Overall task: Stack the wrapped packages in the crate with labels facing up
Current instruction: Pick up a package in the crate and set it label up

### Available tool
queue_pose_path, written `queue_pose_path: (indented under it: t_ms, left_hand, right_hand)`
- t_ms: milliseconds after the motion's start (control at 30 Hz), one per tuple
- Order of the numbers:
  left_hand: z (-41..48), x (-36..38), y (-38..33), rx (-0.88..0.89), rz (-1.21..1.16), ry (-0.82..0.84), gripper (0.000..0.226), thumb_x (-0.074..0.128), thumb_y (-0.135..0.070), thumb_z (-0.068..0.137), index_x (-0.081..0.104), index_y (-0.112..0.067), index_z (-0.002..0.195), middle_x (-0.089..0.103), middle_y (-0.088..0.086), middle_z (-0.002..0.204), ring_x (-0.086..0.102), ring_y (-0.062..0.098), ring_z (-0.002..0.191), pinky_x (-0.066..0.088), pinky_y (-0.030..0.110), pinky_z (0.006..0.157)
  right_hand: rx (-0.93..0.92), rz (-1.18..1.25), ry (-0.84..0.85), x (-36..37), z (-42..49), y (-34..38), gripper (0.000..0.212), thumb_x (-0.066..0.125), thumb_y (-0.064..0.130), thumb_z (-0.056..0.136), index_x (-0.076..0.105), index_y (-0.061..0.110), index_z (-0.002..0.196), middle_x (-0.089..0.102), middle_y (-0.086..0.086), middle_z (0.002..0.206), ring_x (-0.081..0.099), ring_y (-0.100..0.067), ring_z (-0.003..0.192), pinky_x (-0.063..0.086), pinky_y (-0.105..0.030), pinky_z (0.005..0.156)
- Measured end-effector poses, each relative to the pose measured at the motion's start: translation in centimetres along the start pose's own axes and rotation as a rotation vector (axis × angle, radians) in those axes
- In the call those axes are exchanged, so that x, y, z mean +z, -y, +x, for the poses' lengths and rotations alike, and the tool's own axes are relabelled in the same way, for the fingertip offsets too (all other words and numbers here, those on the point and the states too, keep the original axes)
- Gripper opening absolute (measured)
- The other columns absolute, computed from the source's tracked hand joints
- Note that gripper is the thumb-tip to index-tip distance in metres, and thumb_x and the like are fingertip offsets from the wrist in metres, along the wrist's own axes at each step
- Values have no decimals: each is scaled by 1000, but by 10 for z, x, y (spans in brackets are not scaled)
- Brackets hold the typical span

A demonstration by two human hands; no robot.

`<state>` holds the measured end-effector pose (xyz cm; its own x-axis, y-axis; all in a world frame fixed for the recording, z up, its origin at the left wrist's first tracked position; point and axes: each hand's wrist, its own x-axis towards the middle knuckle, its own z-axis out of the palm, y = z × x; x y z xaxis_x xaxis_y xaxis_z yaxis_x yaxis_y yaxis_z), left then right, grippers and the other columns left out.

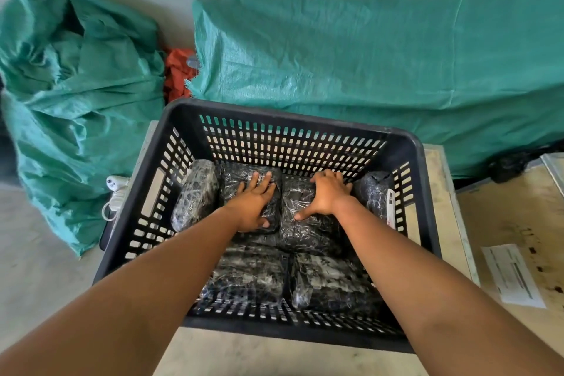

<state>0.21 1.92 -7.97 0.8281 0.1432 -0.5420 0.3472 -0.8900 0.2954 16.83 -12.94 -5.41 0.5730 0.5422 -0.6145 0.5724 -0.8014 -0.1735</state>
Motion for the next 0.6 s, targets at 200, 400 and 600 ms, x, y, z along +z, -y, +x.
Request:
queue_pose_path:
  t_ms: [200, 400, 600]
  left_hand:
    - [2, 1, 8, 17, -93, -22, 105, 76, -29, 88, 1, -23, 161, -28, -1, 162, -29, 28, 148, -12, 50, 120]
    - [6, -28, 10, -23, -654, -37, 69, 76, -10, 89, 48, -31, 148, 20, 1, 167, 33, 23, 146, 36, 40, 115]
    - [5, -56, 5, -16, -952, -70, 64, 79, -7, 87, 55, -23, 144, 52, -1, 150, 48, 21, 138, 37, 34, 111]
  right_hand:
    - [-30, 112, 57, -18, -3, -2, 112, 94, 54, 58, 38, 31, 153, 48, -2, 155, 40, -34, 145, 19, -62, 118]
    - [-177, 187, -6, -30, -29, -17, 95, 99, 45, 51, 58, 38, 137, 58, 9, 144, 48, -27, 137, 27, -60, 112]
    - [-340, 213, -94, -41, -55, -23, 74, 98, 9, 53, 62, 38, 111, 46, 9, 124, 50, -17, 116, 45, -42, 105]
